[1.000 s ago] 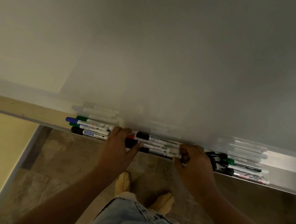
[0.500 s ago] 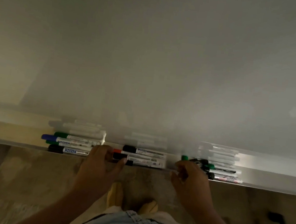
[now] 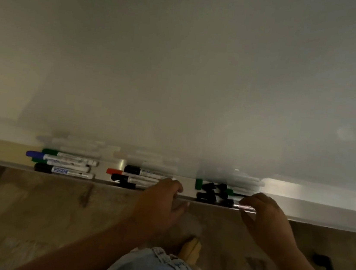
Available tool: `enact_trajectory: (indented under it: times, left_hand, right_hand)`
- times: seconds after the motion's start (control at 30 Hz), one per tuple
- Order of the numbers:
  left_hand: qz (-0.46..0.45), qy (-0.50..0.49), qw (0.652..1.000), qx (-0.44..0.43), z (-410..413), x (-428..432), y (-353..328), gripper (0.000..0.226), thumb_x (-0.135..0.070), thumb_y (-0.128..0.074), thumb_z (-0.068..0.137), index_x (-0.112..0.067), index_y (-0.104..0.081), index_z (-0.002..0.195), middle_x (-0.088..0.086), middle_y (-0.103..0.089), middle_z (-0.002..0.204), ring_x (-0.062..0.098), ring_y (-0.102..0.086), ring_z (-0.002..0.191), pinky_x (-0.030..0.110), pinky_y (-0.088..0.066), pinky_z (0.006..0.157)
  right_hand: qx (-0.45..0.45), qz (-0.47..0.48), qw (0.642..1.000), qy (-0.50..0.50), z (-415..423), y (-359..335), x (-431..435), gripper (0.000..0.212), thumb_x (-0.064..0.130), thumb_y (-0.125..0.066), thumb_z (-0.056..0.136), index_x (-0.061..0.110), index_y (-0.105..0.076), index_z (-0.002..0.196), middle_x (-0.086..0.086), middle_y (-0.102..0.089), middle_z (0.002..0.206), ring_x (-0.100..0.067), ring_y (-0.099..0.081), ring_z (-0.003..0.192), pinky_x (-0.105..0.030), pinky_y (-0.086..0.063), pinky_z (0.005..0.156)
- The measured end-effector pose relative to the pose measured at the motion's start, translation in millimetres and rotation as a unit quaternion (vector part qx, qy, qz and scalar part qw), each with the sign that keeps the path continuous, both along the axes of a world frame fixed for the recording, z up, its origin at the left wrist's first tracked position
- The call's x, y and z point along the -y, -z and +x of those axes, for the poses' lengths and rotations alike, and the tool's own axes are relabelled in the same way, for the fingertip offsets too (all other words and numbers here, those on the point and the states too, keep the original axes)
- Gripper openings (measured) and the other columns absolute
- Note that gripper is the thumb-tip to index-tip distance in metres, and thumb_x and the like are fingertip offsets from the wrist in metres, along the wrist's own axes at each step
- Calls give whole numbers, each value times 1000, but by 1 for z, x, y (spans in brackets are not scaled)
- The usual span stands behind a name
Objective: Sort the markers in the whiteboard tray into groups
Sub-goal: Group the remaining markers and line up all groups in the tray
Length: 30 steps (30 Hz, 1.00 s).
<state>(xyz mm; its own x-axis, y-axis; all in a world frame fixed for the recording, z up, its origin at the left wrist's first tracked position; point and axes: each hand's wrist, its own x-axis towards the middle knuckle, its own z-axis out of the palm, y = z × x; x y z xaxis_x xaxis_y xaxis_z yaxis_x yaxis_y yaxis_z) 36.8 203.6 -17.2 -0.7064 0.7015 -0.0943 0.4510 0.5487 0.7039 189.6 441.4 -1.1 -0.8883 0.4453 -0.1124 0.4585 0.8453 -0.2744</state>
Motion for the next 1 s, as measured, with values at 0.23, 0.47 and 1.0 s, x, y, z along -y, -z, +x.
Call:
enact_trajectory:
  times: [0.23, 0.47, 1.0]
  left_hand:
    - [-37, -79, 996, -7, 13, -39, 16, 26, -44, -63, 84, -22, -59, 96, -8, -59, 83, 10, -55, 75, 24, -42, 62]
    - [-53, -136, 987, -64, 20, -65, 25, 32, -51, -59, 87, -19, -62, 92, 0, -62, 86, 19, -60, 71, 28, -46, 56]
    - [-78, -101, 985, -119, 21, -62, 27, 18, -31, -60, 89, -16, -68, 96, 2, -62, 103, 22, -64, 70, 26, -42, 56]
  right_hand:
    - [-46, 37, 997, -49, 9, 20, -21, 28, 17, -76, 78, 17, -71, 105, -3, -69, 103, -22, -64, 87, -34, -54, 73]
    - [-88, 131, 984, -85, -3, 35, -26, 23, 17, -74, 80, 13, -73, 103, -5, -73, 96, -28, -65, 70, -36, -54, 62]
    - [-270, 99, 953, -94, -6, 20, -20, 15, 21, -71, 81, 11, -74, 93, -6, -72, 93, -22, -60, 82, -29, -46, 70]
